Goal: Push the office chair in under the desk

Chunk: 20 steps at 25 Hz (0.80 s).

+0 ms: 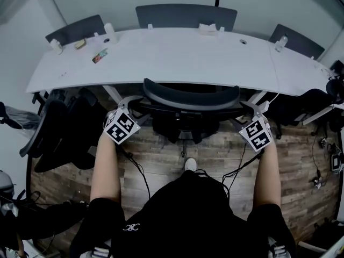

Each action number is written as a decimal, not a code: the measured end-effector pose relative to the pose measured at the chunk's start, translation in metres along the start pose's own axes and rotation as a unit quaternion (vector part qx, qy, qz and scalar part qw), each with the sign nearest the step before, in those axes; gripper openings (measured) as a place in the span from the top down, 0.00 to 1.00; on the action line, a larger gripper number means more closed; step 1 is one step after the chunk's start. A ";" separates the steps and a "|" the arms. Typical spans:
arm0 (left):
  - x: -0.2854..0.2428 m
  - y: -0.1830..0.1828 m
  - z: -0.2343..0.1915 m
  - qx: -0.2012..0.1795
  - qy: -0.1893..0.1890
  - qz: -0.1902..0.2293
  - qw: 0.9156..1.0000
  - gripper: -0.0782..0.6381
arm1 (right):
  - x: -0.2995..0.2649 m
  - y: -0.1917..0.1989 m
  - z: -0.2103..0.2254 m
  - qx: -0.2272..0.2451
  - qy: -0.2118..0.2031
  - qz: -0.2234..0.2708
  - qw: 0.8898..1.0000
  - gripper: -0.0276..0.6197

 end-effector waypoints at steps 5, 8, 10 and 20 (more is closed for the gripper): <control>-0.022 -0.005 -0.029 0.001 -0.001 -0.007 1.000 0.55 | -0.024 -0.004 0.026 -0.001 0.002 0.002 1.000 0.51; -0.036 -0.008 -0.047 0.004 -0.007 -0.007 1.000 0.55 | -0.040 -0.008 0.043 -0.001 0.003 0.004 1.000 0.51; -0.046 -0.010 -0.056 0.006 -0.010 -0.007 1.000 0.55 | -0.049 -0.008 0.054 -0.001 0.007 0.008 1.000 0.51; -0.082 -0.026 -0.096 0.010 -0.016 0.005 1.000 0.55 | -0.085 -0.011 0.102 0.000 0.007 0.012 1.000 0.50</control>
Point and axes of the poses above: the fingertips, and each gripper's own axes: x backward along the fingers, z to its right, y out of its underside, the point moved 3 cm from there along x, backward along the fingers, and after that the axes turned 2 degrees about x, right-handed, at the moved point
